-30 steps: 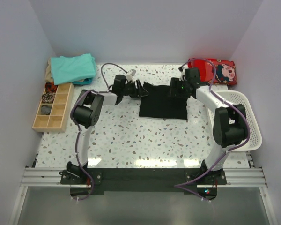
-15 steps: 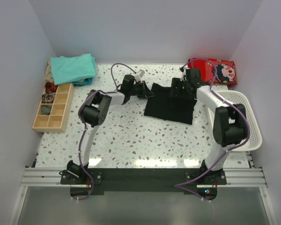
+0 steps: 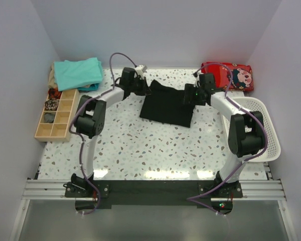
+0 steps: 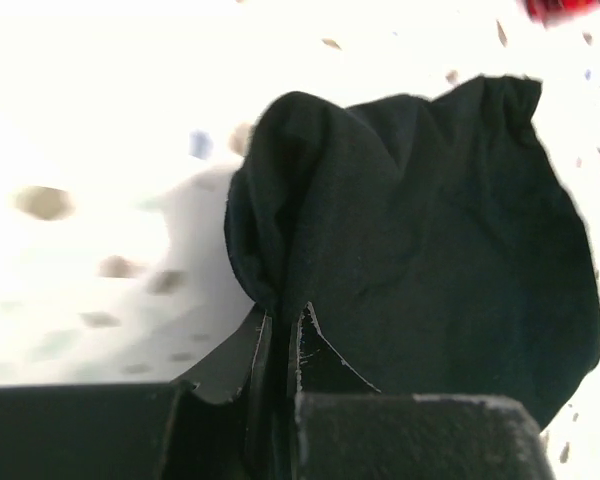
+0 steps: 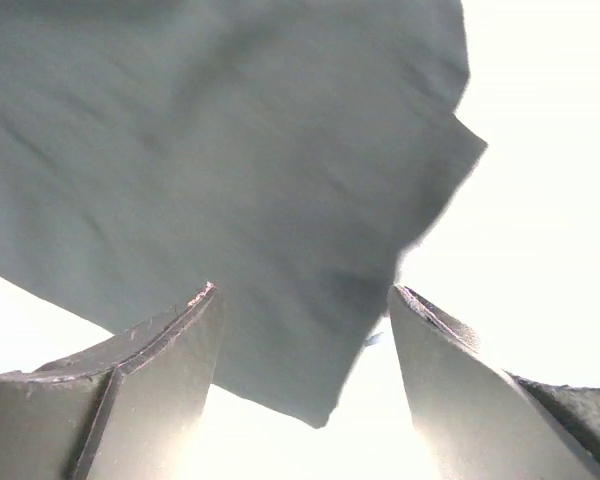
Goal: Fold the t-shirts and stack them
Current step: Put the neatly folded tshirt into the corner of the board with the left arm
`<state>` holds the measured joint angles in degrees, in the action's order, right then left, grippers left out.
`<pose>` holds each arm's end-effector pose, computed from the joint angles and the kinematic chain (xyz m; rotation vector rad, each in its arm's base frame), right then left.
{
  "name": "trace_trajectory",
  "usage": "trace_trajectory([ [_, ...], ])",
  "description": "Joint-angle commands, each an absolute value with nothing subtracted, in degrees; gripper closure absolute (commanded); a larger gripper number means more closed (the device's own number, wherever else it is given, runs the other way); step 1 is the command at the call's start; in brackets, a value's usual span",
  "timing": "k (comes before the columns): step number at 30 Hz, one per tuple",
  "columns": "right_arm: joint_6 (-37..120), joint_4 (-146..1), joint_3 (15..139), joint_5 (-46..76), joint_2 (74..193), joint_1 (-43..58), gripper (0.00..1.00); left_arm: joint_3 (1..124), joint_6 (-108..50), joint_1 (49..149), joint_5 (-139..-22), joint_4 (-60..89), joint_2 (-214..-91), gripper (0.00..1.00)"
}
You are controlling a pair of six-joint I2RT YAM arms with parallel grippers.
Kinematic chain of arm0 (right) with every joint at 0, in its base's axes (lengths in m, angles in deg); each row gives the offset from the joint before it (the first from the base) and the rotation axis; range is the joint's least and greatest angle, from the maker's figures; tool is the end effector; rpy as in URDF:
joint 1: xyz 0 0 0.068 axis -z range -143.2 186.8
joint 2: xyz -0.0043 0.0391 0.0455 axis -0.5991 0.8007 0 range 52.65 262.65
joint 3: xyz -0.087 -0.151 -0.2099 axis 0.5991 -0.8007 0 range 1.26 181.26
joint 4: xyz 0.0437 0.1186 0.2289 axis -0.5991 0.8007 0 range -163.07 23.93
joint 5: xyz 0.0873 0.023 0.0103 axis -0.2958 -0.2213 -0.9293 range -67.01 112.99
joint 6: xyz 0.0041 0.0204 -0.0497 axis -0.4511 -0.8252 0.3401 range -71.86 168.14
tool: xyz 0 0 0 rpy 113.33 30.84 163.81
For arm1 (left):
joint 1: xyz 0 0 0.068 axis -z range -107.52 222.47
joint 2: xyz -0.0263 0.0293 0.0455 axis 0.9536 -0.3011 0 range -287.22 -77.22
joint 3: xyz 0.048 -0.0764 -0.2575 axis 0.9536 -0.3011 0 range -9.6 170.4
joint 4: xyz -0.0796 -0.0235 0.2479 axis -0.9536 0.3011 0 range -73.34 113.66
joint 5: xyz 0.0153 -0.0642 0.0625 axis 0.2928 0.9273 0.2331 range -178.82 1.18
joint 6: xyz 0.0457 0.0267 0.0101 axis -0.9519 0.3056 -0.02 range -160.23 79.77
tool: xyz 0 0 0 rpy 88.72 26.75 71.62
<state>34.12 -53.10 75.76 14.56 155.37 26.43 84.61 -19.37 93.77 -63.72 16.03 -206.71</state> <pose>0.3877 0.0763 0.2267 0.0090 2.4338 0.3716 0.4696 -0.1992 0.1645 0.2693 2.2340 -0.8860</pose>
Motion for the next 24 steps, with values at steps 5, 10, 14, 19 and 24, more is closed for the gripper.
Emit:
trace_trajectory([
  [5, 34.4, -53.6, 75.3, 15.1, 154.1, 26.9, 0.30, 98.0, -32.7, 84.3, -69.0, 28.7, -201.9, 1.00],
  [10, 34.3, -53.9, 75.3, 15.0, 154.6, 26.8, 0.29, 112.6, -37.5, 78.5, -72.8, 38.7, -206.4, 1.00],
  [14, 34.2, -54.1, 75.8, 14.4, 155.5, 26.8, 0.30, 130.7, -42.2, 74.3, -75.3, 45.2, -211.0, 1.00],
  [19, 34.1, -54.0, 76.8, 13.5, 157.2, 26.8, 0.29, 130.1, -43.4, 67.7, -77.3, 42.1, -207.3, 1.00],
  [24, 33.7, -54.3, 77.3, 12.2, 158.6, 26.8, 0.29, 125.2, -43.4, 59.8, -79.6, 41.5, -204.8, 1.00],
])
